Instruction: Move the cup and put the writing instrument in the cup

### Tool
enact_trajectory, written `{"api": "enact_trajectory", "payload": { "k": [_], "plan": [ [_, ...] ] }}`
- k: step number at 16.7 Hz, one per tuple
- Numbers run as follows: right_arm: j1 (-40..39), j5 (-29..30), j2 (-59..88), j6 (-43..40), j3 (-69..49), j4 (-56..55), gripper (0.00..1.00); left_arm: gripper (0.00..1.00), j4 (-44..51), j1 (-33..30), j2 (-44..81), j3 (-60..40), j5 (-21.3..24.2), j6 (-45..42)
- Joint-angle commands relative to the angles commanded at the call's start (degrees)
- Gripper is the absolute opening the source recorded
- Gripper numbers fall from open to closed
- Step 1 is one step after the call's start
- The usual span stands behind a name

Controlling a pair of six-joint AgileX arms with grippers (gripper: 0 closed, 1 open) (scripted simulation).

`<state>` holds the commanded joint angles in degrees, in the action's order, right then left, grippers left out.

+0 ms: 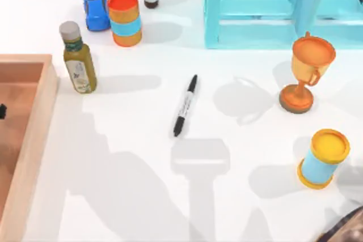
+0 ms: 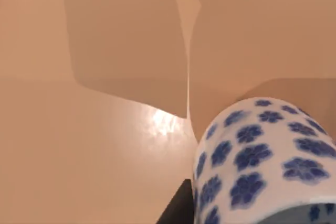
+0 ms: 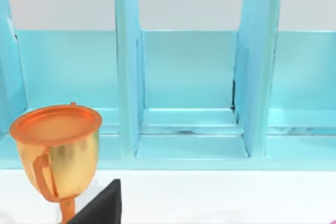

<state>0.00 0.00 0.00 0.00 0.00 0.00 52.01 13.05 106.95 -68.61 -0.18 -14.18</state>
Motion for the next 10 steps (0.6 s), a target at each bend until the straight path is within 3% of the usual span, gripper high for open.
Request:
{"api": "enact_trajectory", "payload": {
  "k": [5,10],
  "plan": [
    [0.0,0.0,0.0,0.0,0.0,0.0,1.0,0.02,0.0,0.0,0.0,0.0,0.0,0.0],
    [0.0,0.0,0.0,0.0,0.0,0.0,1.0,0.0,0.0,0.0,0.0,0.0,0.0,0.0]
  ]
}}
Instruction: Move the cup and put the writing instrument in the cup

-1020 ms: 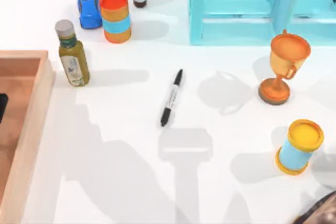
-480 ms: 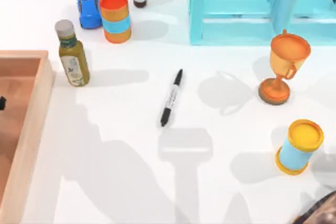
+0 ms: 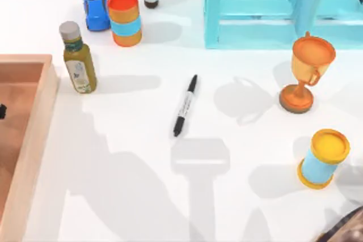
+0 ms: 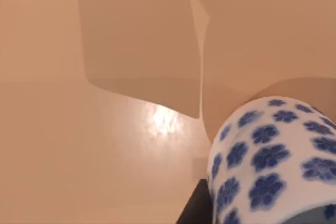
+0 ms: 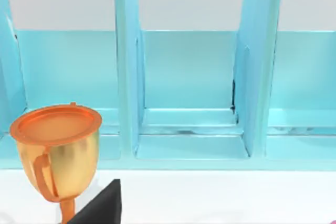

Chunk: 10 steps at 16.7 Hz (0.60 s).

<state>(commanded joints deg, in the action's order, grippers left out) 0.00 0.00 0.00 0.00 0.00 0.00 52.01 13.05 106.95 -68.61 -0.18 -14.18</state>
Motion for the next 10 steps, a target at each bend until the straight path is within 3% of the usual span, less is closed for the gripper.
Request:
{"api": "enact_trajectory", "payload": {
  "k": [6,10],
  "plan": [
    [0.0,0.0,0.0,0.0,0.0,0.0,1.0,0.0,0.5,-0.3,-0.2,-0.5,0.0,0.3],
    [0.0,0.0,0.0,0.0,0.0,0.0,1.0,0.0,5.7,-2.4,-1.4,-5.6,-0.1,3.3]
  ]
}}
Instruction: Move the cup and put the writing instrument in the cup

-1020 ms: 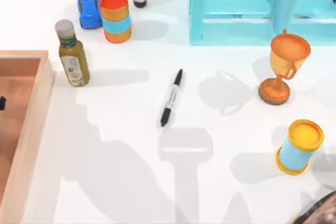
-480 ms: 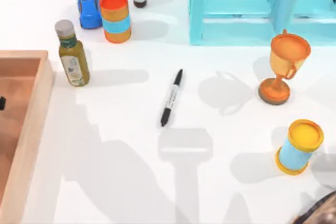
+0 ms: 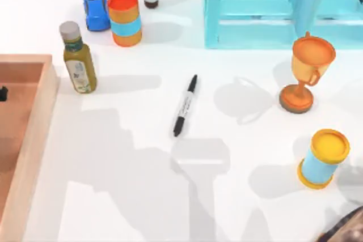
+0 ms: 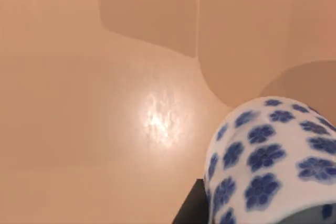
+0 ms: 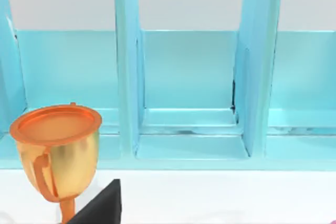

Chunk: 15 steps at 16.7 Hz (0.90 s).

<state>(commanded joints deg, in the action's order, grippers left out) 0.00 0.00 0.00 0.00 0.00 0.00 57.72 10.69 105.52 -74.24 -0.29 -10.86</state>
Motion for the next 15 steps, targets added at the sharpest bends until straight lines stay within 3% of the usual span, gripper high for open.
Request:
{"api": "enact_trajectory", "payload": {
  "k": [10,15],
  "plan": [
    [0.0,0.0,0.0,0.0,0.0,0.0,1.0,0.0,22.7,-18.2,-2.9,-18.6,0.4,18.3],
    [0.0,0.0,0.0,0.0,0.0,0.0,1.0,0.0,27.8,-24.4,-3.9,-22.6,0.2,23.3]
  ]
}}
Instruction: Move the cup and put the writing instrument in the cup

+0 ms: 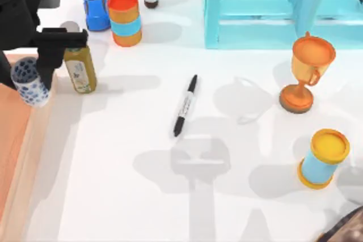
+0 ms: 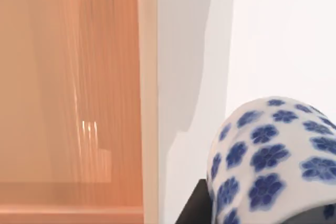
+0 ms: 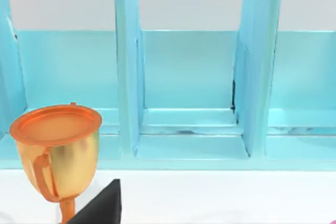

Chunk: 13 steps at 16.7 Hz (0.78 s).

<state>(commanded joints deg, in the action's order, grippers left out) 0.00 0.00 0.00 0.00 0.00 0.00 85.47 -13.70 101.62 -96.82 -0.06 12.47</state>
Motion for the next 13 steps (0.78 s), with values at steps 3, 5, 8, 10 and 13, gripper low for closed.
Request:
{"api": "enact_trajectory", "payload": {
  "k": [3,5,8,10,13],
  "plan": [
    [0.0,0.0,0.0,0.0,0.0,0.0,1.0,0.0,0.0,0.0,0.0,0.0,0.0,0.0],
    [0.0,0.0,0.0,0.0,0.0,0.0,1.0,0.0,-0.3,0.1,0.5,0.4,0.0,0.0],
    [0.0,0.0,0.0,0.0,0.0,0.0,1.0,0.0,-4.2,-3.1,3.5,2.3,0.1,3.2],
    [0.0,0.0,0.0,0.0,0.0,0.0,1.0,0.0,-9.2,-5.3,5.3,3.6,0.2,5.3],
    [0.0,0.0,0.0,0.0,0.0,0.0,1.0,0.0,-15.8,-9.4,8.9,5.8,0.2,9.1]
  ]
}}
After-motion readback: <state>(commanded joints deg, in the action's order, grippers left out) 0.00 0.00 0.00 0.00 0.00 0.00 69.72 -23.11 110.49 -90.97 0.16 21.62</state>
